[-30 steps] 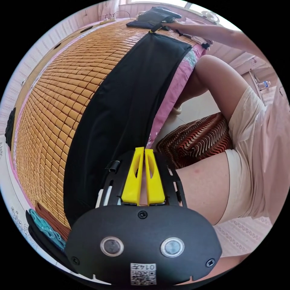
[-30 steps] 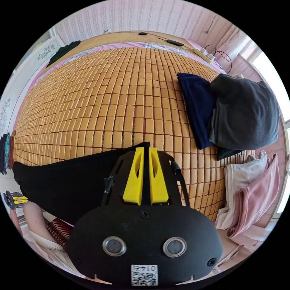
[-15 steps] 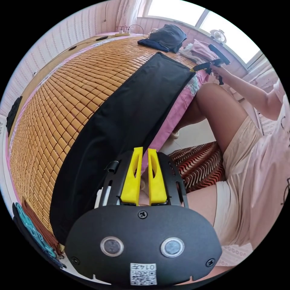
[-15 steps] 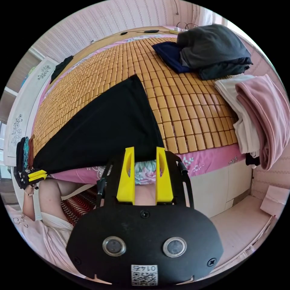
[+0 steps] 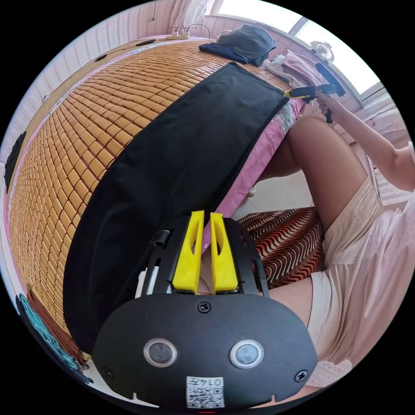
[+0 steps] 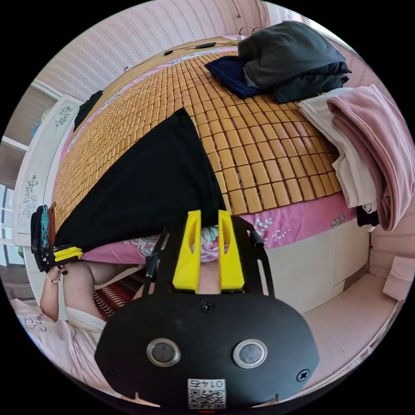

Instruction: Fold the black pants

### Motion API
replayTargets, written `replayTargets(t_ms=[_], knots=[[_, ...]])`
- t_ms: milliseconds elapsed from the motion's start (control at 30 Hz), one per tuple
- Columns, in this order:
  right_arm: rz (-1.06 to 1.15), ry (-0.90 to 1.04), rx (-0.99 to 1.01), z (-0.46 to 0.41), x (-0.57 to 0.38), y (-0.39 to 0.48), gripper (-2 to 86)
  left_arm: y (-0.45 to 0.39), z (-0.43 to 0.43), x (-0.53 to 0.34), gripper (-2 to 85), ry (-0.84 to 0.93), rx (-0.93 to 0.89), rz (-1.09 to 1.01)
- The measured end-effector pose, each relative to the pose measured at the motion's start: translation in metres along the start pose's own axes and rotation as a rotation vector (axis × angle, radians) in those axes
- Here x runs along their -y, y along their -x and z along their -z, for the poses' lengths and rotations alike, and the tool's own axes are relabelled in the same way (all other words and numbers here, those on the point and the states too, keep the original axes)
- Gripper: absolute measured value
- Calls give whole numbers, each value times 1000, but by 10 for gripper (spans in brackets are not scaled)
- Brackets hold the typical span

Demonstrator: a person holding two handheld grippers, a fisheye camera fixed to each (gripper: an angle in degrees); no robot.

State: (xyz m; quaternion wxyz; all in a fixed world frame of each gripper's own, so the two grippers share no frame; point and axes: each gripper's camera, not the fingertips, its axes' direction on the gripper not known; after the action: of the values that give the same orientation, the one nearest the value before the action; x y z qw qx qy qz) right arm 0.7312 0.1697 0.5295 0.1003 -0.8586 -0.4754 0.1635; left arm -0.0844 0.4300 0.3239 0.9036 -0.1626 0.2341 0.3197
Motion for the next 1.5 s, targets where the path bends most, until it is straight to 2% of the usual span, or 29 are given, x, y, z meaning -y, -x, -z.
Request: replayTargets(t_ms=[67, 233, 367, 500, 533, 567, 633, 767, 833, 900, 1000, 1033, 1067, 1167, 1300, 1433, 1500], knots=[[24, -18, 7, 7, -1, 2, 24, 3, 2, -10, 20, 1, -5, -1], [-53, -16, 44, 2, 1, -12, 41, 18, 18, -50, 35, -51, -65, 43], [-14, -69, -83, 19, 9, 19, 73, 49, 56, -111, 42, -174, -67, 211], [239, -125, -183, 31, 32, 101, 72, 101, 103, -239, 48, -329, 123, 660], [348, -130, -180, 29, 40, 138, 73, 115, 112, -284, 56, -381, 145, 828], [459, -122, -166, 22, 47, 176, 73, 120, 115, -307, 60, -417, 146, 909], [600, -110, -113, 9, 54, 233, 73, 132, 124, -396, 80, -593, 139, 1211], [842, -34, 17, -33, 53, 350, 74, 140, 115, -490, 121, -762, 124, 1510], [890, -15, 38, -49, 48, 388, 73, 154, 96, -526, 155, -831, 13, 1629], [928, 8, 73, -61, 42, 417, 73, 166, 82, -540, 160, -873, -79, 1664], [970, 52, 48, -81, 35, 446, 72, 183, 66, -553, 102, -893, -211, 1636], [979, 63, 30, -87, 33, 453, 72, 182, 70, -560, 50, -904, -207, 1643], [979, 69, 20, -90, 32, 456, 70, 180, 76, -561, 38, -939, -197, 1604], [957, 64, 46, -93, 33, 457, 67, 164, 119, -549, 4, -954, -47, 1451], [925, 52, 64, -94, 33, 455, 56, 158, 191, -494, -3, -998, 120, 1087], [875, 12, 33, -94, 26, 455, 44, 182, 250, -433, -3, -1103, 169, 751], [850, 5, 21, -93, 23, 456, 43, 195, 261, -420, -2, -1101, 208, 724]])
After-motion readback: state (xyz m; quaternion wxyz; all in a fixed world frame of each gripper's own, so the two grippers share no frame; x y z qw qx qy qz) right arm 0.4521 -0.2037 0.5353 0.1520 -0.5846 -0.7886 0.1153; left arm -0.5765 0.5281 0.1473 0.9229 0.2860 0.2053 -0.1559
